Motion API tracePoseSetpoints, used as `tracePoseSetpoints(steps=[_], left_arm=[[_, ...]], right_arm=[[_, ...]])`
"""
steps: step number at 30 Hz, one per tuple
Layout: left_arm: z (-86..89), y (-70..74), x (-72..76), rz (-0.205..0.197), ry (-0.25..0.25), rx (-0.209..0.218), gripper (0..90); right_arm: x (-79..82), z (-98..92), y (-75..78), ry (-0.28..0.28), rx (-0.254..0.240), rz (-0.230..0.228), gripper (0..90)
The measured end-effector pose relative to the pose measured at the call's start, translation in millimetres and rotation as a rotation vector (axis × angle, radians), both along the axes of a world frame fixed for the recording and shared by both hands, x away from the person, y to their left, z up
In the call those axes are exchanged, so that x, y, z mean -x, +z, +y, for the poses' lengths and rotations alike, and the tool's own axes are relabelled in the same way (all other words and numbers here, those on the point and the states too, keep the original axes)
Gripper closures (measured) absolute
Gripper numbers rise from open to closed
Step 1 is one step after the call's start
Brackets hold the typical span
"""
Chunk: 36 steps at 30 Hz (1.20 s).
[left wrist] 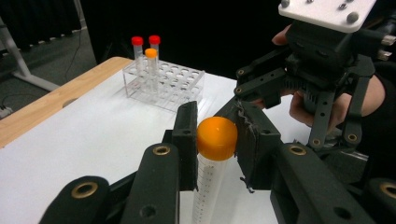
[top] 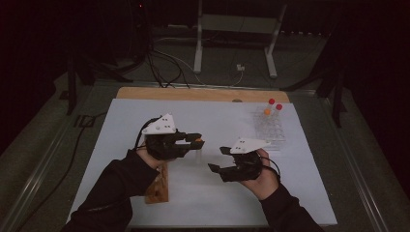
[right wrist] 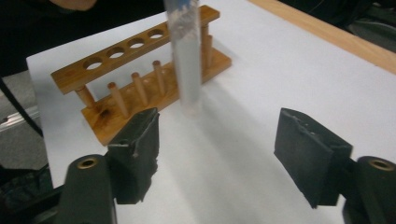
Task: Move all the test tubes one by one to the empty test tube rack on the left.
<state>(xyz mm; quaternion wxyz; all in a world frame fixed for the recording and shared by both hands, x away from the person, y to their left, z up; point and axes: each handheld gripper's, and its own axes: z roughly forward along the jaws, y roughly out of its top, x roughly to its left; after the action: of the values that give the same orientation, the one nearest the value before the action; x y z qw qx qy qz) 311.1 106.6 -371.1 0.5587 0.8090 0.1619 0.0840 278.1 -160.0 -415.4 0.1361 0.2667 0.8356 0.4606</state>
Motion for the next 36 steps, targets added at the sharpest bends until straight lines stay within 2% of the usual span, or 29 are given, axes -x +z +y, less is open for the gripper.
tracePoseSetpoints(steps=[7, 10, 11, 15, 19, 27, 36], left_arm=[[17.2, 6.5, -1.9, -0.003, 0.033, -0.002, 71.9], [26.3, 9.6, -2.1, -0.005, 0.057, 0.004, 71.9], [29.7, 10.7, -2.0, -0.011, 0.067, 0.002, 71.9], [42.7, 13.9, -1.6, -0.012, 0.096, -0.002, 71.9], [56.3, 14.3, -0.8, -0.016, 0.133, -0.015, 71.9], [86.6, 12.7, 0.1, -0.013, 0.206, -0.01, 71.9], [113.4, 4.4, 1.8, -0.013, 0.28, -0.007, 71.9]], right_arm=[[0.9, -13.5, 2.4, -0.07, -0.023, -0.022, 12.6], [0.9, -18.5, 3.4, -0.072, -0.035, -0.021, 0.9], [0.8, -20.6, 3.5, -0.048, -0.044, -0.014, 0.0], [0.8, -25.3, 5.4, -0.056, -0.052, -0.02, 0.0], [-1.1, -27.8, 5.4, -0.059, -0.063, -0.005, 0.0], [-1.8, -28.0, 4.0, -0.063, -0.052, -0.001, 0.0], [-2.1, -27.8, 3.1, -0.058, -0.05, 0.005, 0.0]])
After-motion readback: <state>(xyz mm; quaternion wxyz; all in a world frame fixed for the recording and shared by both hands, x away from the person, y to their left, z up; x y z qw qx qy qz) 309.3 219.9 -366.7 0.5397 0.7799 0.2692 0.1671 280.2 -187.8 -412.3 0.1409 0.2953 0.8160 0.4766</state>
